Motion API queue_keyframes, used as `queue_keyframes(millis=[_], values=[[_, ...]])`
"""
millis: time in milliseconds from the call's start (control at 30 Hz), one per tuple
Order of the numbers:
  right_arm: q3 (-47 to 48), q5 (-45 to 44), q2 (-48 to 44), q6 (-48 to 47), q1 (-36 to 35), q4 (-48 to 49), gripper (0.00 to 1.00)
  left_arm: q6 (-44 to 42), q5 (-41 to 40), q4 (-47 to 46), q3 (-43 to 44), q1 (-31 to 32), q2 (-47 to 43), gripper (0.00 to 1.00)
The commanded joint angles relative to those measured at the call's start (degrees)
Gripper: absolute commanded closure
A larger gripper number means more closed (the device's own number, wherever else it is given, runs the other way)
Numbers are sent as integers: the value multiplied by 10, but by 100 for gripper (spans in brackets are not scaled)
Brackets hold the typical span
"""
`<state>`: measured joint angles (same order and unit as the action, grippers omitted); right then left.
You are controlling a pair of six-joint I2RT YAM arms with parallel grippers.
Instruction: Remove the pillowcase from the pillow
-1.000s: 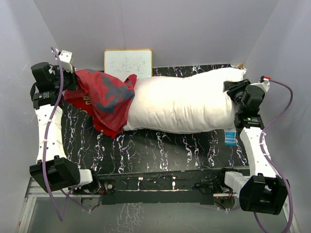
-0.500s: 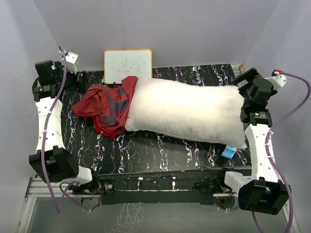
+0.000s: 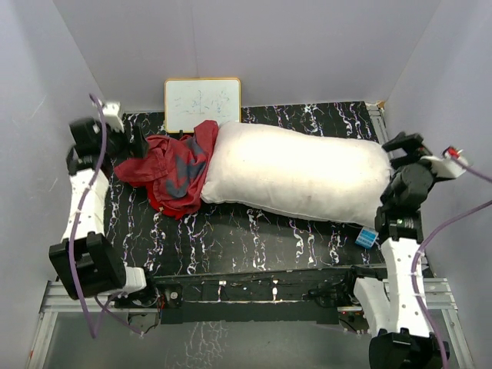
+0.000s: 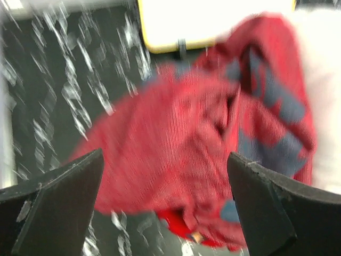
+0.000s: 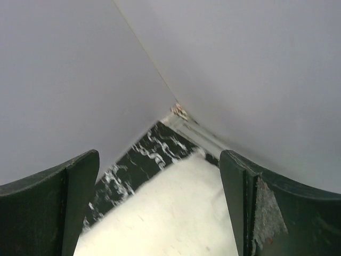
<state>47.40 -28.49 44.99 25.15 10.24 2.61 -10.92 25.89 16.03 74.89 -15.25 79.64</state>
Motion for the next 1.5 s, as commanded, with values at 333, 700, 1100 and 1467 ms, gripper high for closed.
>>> queue_keyframes(millis=[333, 700, 1100, 1467], values=[[-261, 66, -42, -8, -2, 78, 2, 145, -42, -589, -548, 1, -64, 3], [-390, 199, 114, -69, -3, 376, 2, 192, -88, -809, -574, 13, 123, 3], [-404, 256, 338, -174, -61, 656, 2, 101, -156, -863, -596, 107, 155, 3], [-351, 221, 455, -233, -127, 675, 2, 110, -168, -885, -601, 108, 163, 3]])
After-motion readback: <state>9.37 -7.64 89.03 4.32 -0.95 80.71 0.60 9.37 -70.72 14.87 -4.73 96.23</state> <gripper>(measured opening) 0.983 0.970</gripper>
